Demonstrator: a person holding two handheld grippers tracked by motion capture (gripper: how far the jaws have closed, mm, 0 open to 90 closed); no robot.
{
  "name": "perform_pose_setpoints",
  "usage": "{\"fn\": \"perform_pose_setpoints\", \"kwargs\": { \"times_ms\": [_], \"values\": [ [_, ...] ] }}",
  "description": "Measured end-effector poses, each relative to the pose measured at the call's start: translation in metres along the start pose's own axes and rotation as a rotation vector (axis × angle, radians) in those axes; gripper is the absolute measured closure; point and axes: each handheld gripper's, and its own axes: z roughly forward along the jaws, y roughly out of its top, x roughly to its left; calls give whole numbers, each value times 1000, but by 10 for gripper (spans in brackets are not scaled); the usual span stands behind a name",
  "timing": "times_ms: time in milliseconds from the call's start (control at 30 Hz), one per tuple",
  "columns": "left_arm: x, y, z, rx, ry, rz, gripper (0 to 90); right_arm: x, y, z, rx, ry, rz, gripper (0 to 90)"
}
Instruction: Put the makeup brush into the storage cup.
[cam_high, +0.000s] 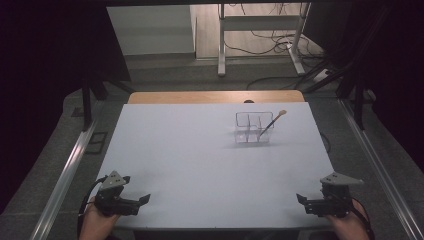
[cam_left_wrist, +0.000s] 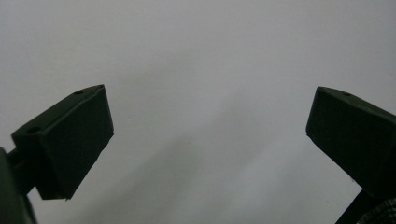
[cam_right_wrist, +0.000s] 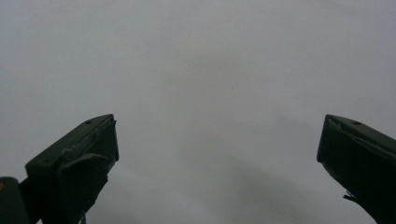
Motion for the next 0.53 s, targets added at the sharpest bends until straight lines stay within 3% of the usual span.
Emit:
{"fn": "perform_pose_setpoints", "kwargs": {
  "times_ms": [533],
  "values": [
    [0,1,0,5,5,1,11,-6,-10,-2,14,-4,25,0]
  ]
}}
